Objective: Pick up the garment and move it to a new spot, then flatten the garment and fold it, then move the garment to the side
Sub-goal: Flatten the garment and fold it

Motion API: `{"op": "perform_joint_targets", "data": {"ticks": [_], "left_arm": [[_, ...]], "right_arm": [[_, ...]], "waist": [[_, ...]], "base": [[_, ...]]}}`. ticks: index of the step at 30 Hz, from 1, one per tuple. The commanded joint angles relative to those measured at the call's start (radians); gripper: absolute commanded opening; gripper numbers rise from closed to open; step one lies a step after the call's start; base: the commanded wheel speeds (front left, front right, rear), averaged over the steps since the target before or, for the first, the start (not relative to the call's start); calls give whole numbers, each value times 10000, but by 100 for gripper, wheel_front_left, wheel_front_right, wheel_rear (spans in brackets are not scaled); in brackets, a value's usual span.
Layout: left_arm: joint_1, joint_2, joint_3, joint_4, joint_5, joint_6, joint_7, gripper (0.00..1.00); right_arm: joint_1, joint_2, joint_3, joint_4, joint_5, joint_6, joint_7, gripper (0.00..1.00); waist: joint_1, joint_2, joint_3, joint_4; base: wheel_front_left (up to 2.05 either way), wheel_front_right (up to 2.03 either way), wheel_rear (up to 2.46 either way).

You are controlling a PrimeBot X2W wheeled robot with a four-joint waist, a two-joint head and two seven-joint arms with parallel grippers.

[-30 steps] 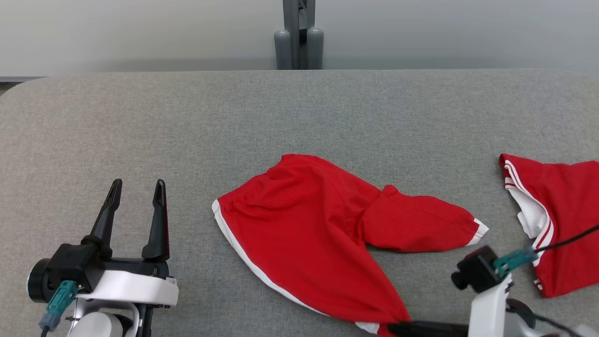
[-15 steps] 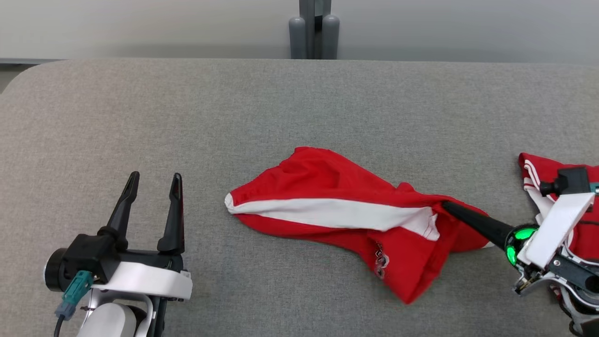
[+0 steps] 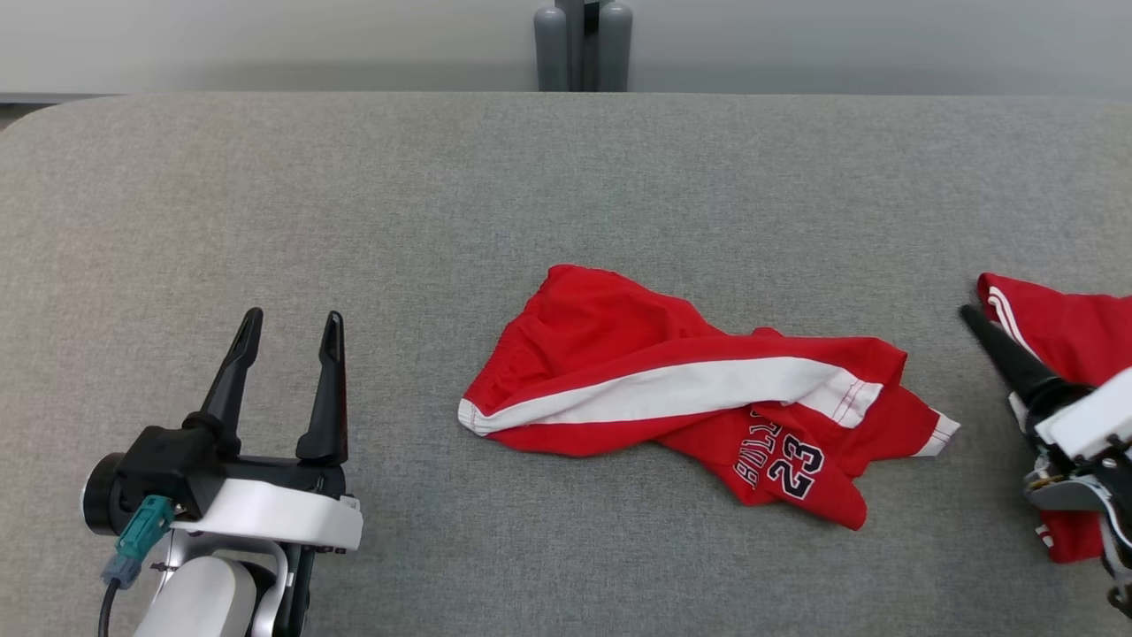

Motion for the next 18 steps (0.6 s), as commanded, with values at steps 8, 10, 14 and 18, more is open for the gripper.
{"op": "perform_joint_targets", "data": {"ticks": [8, 10, 14, 18], "left_arm": [[113, 188, 291, -37, 67, 296, -37, 100], [199, 230, 351, -75, 86, 389, -39, 100], [300, 240, 373, -150, 130, 546, 3, 100], [513, 267, 321, -191, 149, 634, 44, 100]], "right_arm": [[1207, -27, -1007, -1793, -2164, 14, -3506, 100], [1445, 20, -1098, -2312, -3126, 16, -4174, 100], [1841, 270, -824, -3514, -5245, 16, -5016, 100], [2325, 708, -426, -4449, -6952, 16, -5451, 100]], "waist": [[0, 0, -349, -383], [0, 0, -457, -477], [0, 0, -678, -590], [0, 0, -961, -645]], "base": [[0, 0, 0], [0, 0, 0], [0, 0, 0], [0, 0, 0]]}}
